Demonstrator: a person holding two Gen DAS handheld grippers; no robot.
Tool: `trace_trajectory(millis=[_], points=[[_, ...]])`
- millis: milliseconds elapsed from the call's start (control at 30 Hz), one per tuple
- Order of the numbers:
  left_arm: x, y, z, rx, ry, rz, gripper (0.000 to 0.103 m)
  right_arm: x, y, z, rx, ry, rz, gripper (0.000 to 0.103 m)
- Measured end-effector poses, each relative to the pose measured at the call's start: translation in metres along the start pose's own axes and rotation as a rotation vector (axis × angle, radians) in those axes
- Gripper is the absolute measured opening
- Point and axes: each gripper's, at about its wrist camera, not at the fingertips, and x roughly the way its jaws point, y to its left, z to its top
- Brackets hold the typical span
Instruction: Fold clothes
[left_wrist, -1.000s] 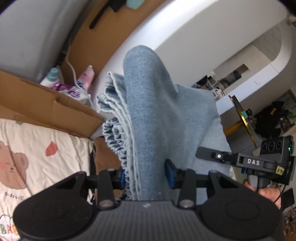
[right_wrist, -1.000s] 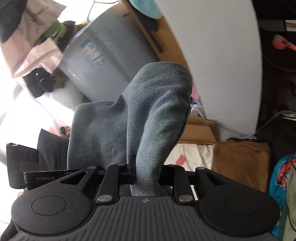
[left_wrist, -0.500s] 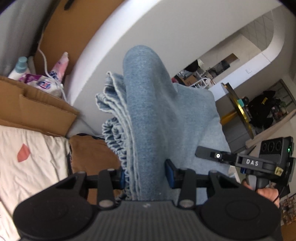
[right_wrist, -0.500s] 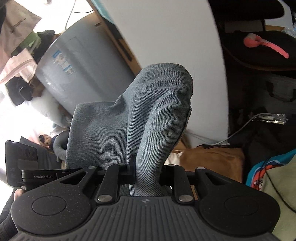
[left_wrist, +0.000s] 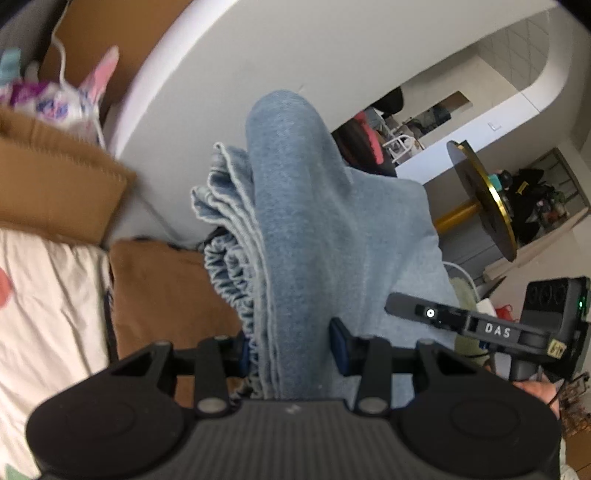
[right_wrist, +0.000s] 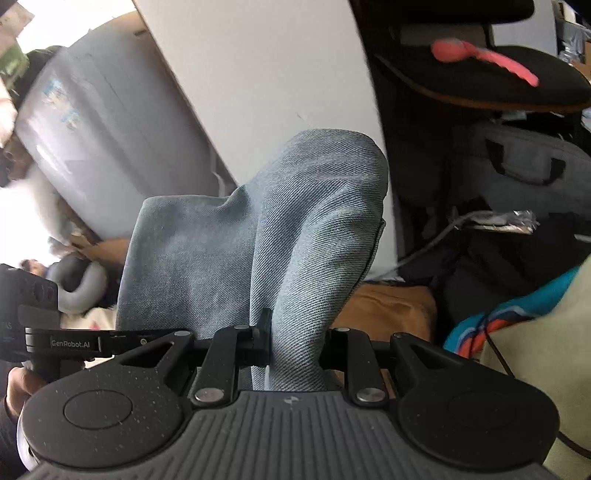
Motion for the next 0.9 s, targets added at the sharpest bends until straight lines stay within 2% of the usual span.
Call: trace_trajectory(millis=[300, 567, 900], points=[[0.054, 0.061, -0.021, -0.068, 0.026, -0.039, 0.043, 0.062, -0.029, -0.031, 0.003, 0.033, -0.085, 0.021], [0.082, 0.089, -0.022, -0.092, 0.040, -0.014, 0.043, 0.104, -0.041, -0.042, 0.023, 0.057, -0.129, 0.022], [0.116, 0.116, -0.020, -0.093, 0.049, 0.041, 0.043, 0.159, -0.069, -0.062, 0.082, 0.031, -0.145, 0.023]])
